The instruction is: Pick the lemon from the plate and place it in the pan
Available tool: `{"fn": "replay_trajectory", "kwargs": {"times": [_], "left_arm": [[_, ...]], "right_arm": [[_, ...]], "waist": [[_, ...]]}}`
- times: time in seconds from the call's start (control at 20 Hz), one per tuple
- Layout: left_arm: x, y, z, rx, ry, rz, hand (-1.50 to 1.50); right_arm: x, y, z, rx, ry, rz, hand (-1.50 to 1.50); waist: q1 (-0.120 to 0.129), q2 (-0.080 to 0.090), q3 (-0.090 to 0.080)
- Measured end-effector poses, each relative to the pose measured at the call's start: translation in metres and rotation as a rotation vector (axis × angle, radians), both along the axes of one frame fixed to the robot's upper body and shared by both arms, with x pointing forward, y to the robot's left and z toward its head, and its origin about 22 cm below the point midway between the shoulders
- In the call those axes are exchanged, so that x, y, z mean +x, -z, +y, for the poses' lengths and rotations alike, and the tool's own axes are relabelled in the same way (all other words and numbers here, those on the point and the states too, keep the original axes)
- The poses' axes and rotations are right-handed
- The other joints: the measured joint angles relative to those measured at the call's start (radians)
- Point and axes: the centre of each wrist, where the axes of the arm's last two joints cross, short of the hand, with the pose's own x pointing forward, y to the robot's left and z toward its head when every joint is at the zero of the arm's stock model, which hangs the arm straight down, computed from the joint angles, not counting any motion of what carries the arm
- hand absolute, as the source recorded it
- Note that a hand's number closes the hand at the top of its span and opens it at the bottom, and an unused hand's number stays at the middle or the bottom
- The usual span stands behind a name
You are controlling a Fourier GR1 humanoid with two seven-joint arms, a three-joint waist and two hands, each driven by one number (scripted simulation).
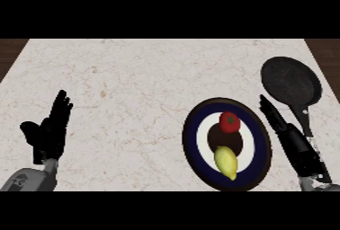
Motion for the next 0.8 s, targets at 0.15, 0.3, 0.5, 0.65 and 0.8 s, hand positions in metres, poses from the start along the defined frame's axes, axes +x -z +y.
{"fn": "replay_trajectory", "kwargs": {"times": [0.15,0.3,0.5,0.65,0.8], "left_arm": [[0.002,-0.004,-0.012,-0.016,0.064,-0.036,0.00],[0.007,-0.013,-0.034,-0.028,0.175,-0.106,0.00],[-0.001,-0.013,-0.060,-0.074,0.280,-0.157,0.00],[-0.008,-0.012,-0.071,-0.085,0.322,-0.174,0.00],[-0.012,-0.014,-0.081,-0.092,0.350,-0.187,0.00]], "right_arm": [[0.004,-0.014,0.011,0.042,-0.173,-0.116,1.50],[0.006,-0.045,0.041,0.129,-0.467,-0.320,1.50],[0.005,-0.052,0.012,0.108,-0.485,-0.568,-1.50],[-0.007,-0.038,-0.021,0.107,-0.568,-0.652,-1.50],[-0.013,-0.026,-0.055,0.031,-0.589,-0.724,-1.50]], "waist": [[-0.001,-0.006,0.008],[0.006,-0.017,0.013],[-0.020,-0.019,0.016],[-0.026,-0.015,0.017],[-0.022,-0.012,0.016]]}}
